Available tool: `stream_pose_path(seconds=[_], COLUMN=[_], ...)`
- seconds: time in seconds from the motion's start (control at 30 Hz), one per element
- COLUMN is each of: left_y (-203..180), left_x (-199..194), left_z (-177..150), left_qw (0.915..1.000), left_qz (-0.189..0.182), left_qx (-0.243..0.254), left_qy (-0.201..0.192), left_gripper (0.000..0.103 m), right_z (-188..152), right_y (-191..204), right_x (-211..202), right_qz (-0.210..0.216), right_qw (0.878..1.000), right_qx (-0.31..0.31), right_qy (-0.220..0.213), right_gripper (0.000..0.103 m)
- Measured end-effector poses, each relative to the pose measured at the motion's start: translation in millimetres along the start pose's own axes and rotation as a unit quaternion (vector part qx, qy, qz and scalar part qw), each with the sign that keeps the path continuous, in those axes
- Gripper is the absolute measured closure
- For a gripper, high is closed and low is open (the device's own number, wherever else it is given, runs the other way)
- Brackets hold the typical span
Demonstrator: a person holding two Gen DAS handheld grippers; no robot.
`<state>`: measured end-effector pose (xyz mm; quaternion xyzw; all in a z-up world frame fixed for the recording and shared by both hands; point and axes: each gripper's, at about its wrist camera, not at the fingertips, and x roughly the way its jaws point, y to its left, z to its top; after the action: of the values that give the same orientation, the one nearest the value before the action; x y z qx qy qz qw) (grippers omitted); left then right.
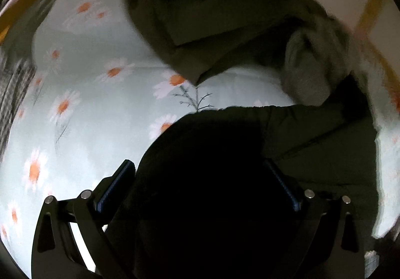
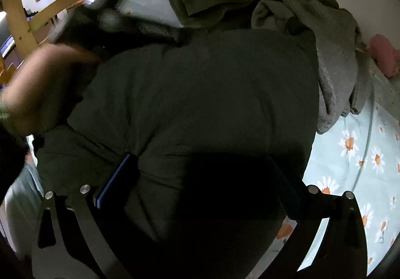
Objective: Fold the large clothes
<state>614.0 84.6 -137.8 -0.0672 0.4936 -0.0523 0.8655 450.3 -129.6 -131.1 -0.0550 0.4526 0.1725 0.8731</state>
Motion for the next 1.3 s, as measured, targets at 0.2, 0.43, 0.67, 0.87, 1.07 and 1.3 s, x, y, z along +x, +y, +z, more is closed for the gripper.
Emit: stream_pose_path(seconds=[0.2, 0.43, 0.67, 0.87, 1.07, 1.3], left_y=[-7, 11, 14, 15, 18, 25], left_x=[-113, -71, -67, -64, -62, -61], left_z=[-66, -115, -124, -129, -130, -131], left_qw=[0.9975, 0.9999, 0.9990, 0.9985, 0.9982, 0.9973], left_qz=[-0.015, -0.010, -0.013, -0.024, -0.033, -0.056], left_qx=[-0.007, -0.002, -0.008, -0.017, -0.020, -0.029], left_qy=[-0.069, -0.007, -0.041, -0.047, -0.045, -0.038], left_gripper=[0.005, 0.004, 0.004, 0.004, 0.004, 0.004], right_z=[3, -7, -27, -56, -55, -55], right_y=[0, -6, -12, 0, -2, -96], right_x=[-2, -12, -70, -29, -27, -39], right_qz=[0.000, 0.027, 0.066, 0.050, 0.057, 0.271], right_qw=[1.000, 0.999, 0.997, 0.999, 0.998, 0.933], right_qx=[0.009, -0.006, 0.017, 0.008, 0.017, 0.236], right_qy=[-0.005, -0.036, -0.033, 0.009, 0.008, -0.014], right_gripper=[0.003, 0.003, 0.003, 0.003, 0.003, 0.003])
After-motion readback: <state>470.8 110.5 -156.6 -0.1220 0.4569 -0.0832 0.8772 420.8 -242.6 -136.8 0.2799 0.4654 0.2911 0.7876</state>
